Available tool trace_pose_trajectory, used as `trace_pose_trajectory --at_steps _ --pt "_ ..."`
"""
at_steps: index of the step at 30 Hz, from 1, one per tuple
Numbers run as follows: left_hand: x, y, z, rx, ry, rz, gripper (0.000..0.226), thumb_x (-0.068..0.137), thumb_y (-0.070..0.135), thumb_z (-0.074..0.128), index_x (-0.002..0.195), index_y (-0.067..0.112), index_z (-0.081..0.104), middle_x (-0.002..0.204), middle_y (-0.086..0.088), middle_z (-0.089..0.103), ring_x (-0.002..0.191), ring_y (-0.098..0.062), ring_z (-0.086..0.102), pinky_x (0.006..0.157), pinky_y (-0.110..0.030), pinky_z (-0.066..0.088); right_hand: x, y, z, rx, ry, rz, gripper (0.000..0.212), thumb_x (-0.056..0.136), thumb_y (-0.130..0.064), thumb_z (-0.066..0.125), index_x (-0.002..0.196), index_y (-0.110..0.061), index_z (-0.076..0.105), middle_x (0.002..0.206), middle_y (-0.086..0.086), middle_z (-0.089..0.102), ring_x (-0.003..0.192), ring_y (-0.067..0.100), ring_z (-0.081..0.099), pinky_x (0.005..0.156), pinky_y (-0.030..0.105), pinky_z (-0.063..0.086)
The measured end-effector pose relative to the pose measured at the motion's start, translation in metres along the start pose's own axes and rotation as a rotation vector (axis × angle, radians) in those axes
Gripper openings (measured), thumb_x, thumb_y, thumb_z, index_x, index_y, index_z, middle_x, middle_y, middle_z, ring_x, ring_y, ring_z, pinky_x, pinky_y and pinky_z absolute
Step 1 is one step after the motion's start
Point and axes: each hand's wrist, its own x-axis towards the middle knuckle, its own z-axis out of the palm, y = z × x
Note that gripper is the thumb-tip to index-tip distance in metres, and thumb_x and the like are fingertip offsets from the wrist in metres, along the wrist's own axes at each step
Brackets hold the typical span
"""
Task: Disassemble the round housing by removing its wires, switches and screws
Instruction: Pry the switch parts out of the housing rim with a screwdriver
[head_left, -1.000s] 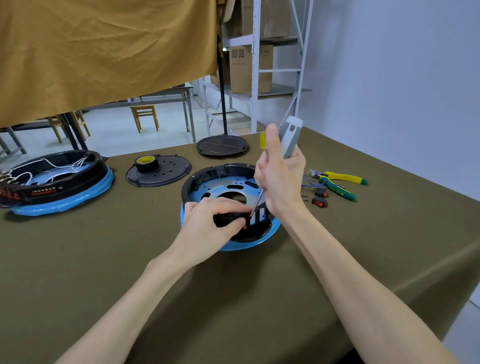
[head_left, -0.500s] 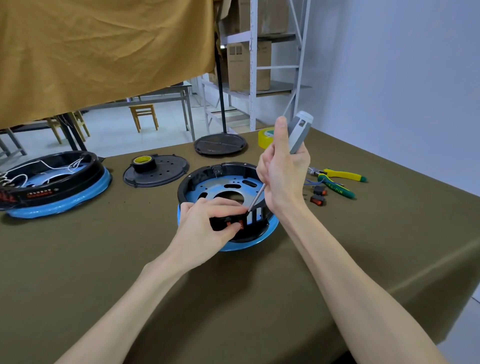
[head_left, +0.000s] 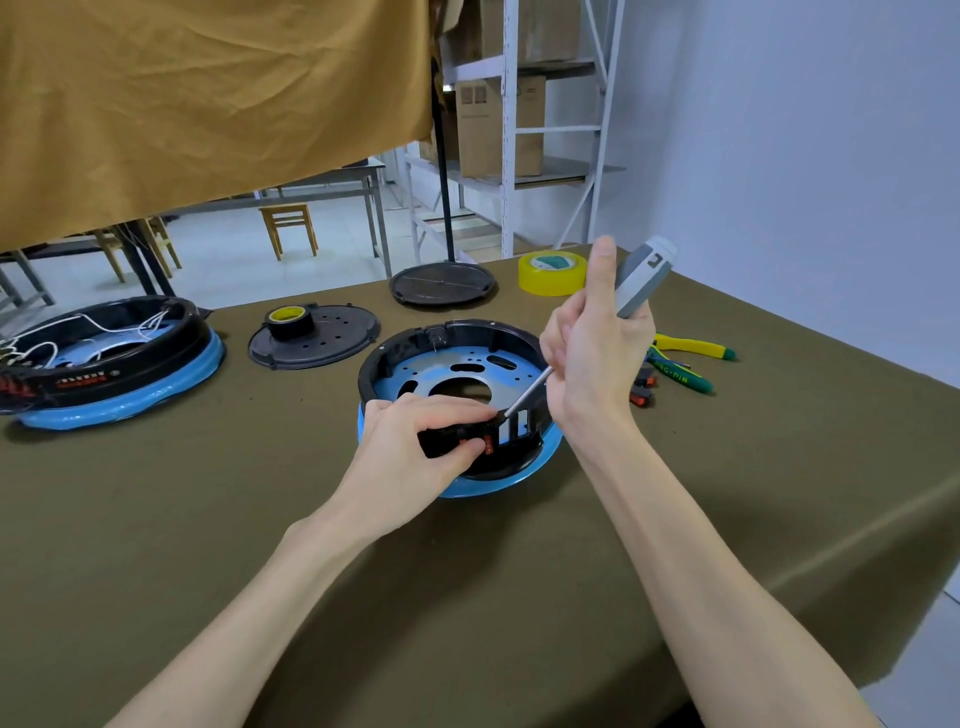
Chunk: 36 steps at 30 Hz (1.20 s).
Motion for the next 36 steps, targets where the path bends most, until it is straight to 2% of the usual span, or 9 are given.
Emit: trace_pose_trajectory --at_steps 12,17,19,22,23,24,26,28,36 --pt "0.001 -0.001 0.002 0.033 0.019 -0.023 0.032 0.089 0.024 0.079 0.117 0.041 0.075 0.108 0.032 0.071 0.113 -0.004 0.062 0.107 -0.052 0.044 0.002 0.007 -0.007 0.008 0.055 -0.004 0.044 0.099 -0.042 0.064 0.072 -0.014 0.043 0.045 -0.003 0.037 0.034 0.012 0.029 0.035 0.023 0.027" --pt "0.001 -0.001 -0.001 0.045 0.005 -0.005 0.034 0.09 0.021 0.077 0.119 0.039 0.076 0.116 0.029 0.071 0.12 0.001 0.058 0.113 -0.05 0.037 0.002 0.009 -0.007 0.01 0.078 0.021 0.043 0.099 -0.042 0.064 0.074 -0.015 0.043 0.046 -0.002 0.036 0.035 0.012 0.029 0.036 0.023 0.027" --pt "0.001 -0.002 -0.001 0.071 0.0 -0.003 0.036 0.09 0.022 0.077 0.12 0.041 0.074 0.115 0.03 0.071 0.12 0.001 0.057 0.116 -0.043 0.03 0.002 0.009 -0.007 0.009 0.09 0.026 0.041 0.099 -0.042 0.064 0.075 -0.014 0.044 0.047 -0.002 0.036 0.035 0.011 0.029 0.036 0.023 0.028" --pt "0.002 -0.003 -0.003 0.085 -0.005 -0.045 0.048 0.089 0.024 0.076 0.129 0.048 0.063 0.115 0.036 0.069 0.129 -0.007 0.049 0.11 -0.012 0.014 0.002 0.009 -0.008 0.006 0.101 0.028 0.04 0.099 -0.041 0.064 0.075 -0.015 0.046 0.048 -0.001 0.037 0.035 0.011 0.031 0.036 0.023 0.029" --pt "0.003 -0.003 -0.003 0.072 -0.016 -0.052 0.052 0.089 0.024 0.076 0.13 0.051 0.058 0.115 0.037 0.068 0.131 -0.011 0.049 0.109 -0.007 0.01 0.002 0.009 -0.008 0.004 0.105 0.027 0.04 0.099 -0.041 0.064 0.074 -0.015 0.046 0.048 -0.001 0.037 0.035 0.011 0.031 0.036 0.023 0.029" --pt "0.003 -0.003 -0.004 0.051 -0.031 -0.057 0.055 0.089 0.022 0.076 0.129 0.053 0.055 0.115 0.038 0.068 0.133 -0.013 0.05 0.113 -0.011 0.01 0.002 0.009 -0.008 0.005 0.11 0.028 0.041 0.099 -0.041 0.064 0.073 -0.015 0.046 0.048 -0.001 0.037 0.036 0.011 0.031 0.036 0.023 0.029" --pt "0.004 -0.003 -0.005 0.016 -0.061 -0.063 0.057 0.09 0.021 0.075 0.131 0.053 0.052 0.116 0.037 0.069 0.133 -0.016 0.052 0.122 -0.037 0.024 0.002 0.009 -0.008 0.013 0.115 0.031 0.041 0.099 -0.041 0.064 0.072 -0.016 0.045 0.048 -0.001 0.036 0.036 0.011 0.03 0.036 0.023 0.028" --pt "0.005 -0.003 -0.006 0.006 -0.067 -0.061 0.056 0.09 0.02 0.075 0.134 0.048 0.053 0.116 0.035 0.069 0.134 -0.014 0.053 0.12 -0.052 0.03 0.003 0.009 -0.008 0.02 0.119 0.041 0.042 0.099 -0.041 0.064 0.071 -0.017 0.045 0.048 -0.001 0.036 0.036 0.011 0.03 0.036 0.023 0.027" --pt "0.006 -0.008 -0.005 0.014 -0.063 -0.034 0.052 0.092 0.021 0.075 0.135 0.042 0.055 0.117 0.037 0.069 0.135 -0.001 0.049 0.122 -0.051 0.026 0.003 0.014 -0.01 0.043 0.132 0.061 0.041 0.099 -0.042 0.065 0.071 -0.017 0.047 0.047 -0.001 0.037 0.035 0.01 0.03 0.036 0.023 0.028"
